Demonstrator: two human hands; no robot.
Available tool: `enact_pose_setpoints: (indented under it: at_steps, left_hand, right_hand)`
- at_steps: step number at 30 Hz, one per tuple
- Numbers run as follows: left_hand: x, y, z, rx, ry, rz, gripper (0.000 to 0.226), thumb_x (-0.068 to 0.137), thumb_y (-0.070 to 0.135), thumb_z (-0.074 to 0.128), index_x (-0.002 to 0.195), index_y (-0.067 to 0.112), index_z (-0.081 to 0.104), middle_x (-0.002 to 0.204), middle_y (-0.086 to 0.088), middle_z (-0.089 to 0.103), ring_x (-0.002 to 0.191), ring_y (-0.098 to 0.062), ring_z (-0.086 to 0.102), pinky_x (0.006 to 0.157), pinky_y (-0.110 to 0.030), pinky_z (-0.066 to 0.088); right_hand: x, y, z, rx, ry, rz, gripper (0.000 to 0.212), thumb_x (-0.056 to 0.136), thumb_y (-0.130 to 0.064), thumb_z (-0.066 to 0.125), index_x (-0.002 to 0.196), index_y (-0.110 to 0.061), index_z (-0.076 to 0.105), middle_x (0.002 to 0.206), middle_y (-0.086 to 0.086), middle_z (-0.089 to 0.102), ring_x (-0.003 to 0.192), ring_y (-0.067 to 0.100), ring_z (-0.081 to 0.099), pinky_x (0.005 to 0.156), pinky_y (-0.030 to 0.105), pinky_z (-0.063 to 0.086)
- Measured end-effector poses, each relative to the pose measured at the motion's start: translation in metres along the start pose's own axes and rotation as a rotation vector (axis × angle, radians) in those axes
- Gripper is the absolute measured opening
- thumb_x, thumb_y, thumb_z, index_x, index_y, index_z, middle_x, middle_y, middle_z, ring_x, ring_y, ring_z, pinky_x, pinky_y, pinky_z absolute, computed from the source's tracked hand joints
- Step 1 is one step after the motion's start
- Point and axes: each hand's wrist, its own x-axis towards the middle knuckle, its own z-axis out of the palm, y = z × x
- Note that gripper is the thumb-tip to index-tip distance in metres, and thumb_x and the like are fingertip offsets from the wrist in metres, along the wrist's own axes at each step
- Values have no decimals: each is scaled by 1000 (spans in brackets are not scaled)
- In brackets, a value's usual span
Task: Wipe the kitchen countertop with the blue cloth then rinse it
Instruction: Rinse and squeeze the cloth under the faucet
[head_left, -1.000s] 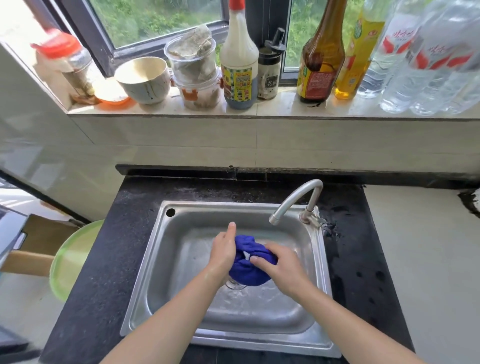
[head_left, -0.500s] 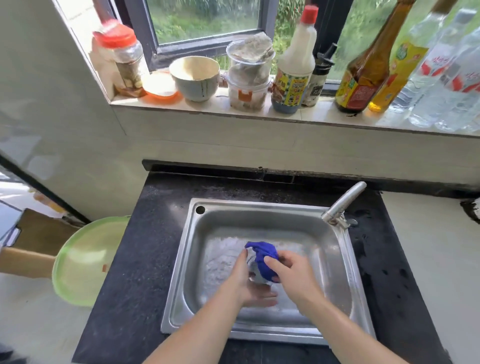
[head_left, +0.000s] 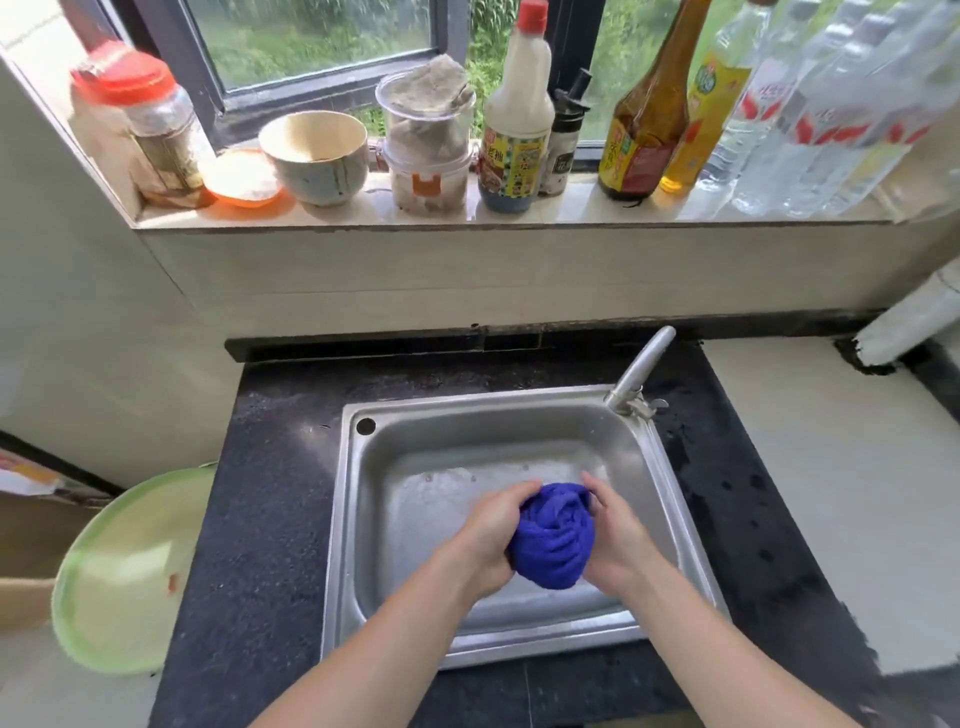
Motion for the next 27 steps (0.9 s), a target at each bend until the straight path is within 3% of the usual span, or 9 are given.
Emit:
enact_pose_setpoints:
  at_steps: [3,5,8,10,15,17,19,22,27]
  left_hand:
    - [-1,7,-2,452,149,158,24,93,27,44,75,15,56,73,-3,61,66,-18,51,64,-29,39]
    - [1,14,-11,709,241,239,18,96,22,33,86,14,45,80,-1,52,68,-15,45,64,-31,36]
    - [1,26,-26,838,319,242,21,101,30,29,99,12,40,96,-6,56,78,-16,48,76,-35,40]
    - [1,30,-29,751,370,243,33,101,44,29,102,14,40,99,-3,56,85,-17,52,81,-36,41]
    - [10,25,-24,191,485,185,47,100,49,33,115,7,47,110,-11,61,99,-27,61,84,-38,51]
    - [11,19,-21,70,458,165,37,100,44,39,108,9,50,110,-17,62,96,-32,63,84,-41,52]
    - [8,17,-20,14,422,184,24,101,30,45,106,7,48,99,-21,62,81,-33,62,70,-37,51]
    - [9,15,-26,-65,351,170,30,100,27,47,121,6,47,114,-22,52,84,-35,60,66,-39,53]
    - [4,14,-33,-119,-73,-86,68,93,62,44,127,5,59,114,-19,61,94,-34,62,91,-46,48]
  right_hand:
    - [2,5,14,-132,-77,-60,40,97,-35,44,98,-4,68,98,18,69,86,27,66,83,38,51]
    - [1,5,19,-324,-67,-177,24,96,-27,47,96,-12,65,92,10,68,76,22,64,69,33,51]
    - [-3,0,20,-514,-211,-300,11,94,-14,54,90,-11,64,88,9,67,79,22,62,68,34,52]
    - [-8,-4,26,-555,-303,-324,10,87,-14,66,93,-8,61,89,10,68,78,22,63,66,33,51]
    - [-6,-8,39,-745,-282,-335,51,66,-22,82,106,-10,53,92,8,70,80,19,66,72,31,53]
    - [0,-12,40,-919,-161,-434,40,67,-16,77,101,-17,56,90,6,69,78,18,64,73,35,53]
    - [8,-20,37,-1100,-105,-564,26,71,-6,62,93,-20,61,91,6,67,81,18,60,75,32,51]
    - [5,-36,34,-1370,-184,-655,33,78,2,53,82,-30,64,103,-3,54,88,10,53,74,7,38]
    - [-19,-67,35,-1458,-562,-536,51,71,15,44,63,-30,64,98,4,60,77,11,56,70,26,45]
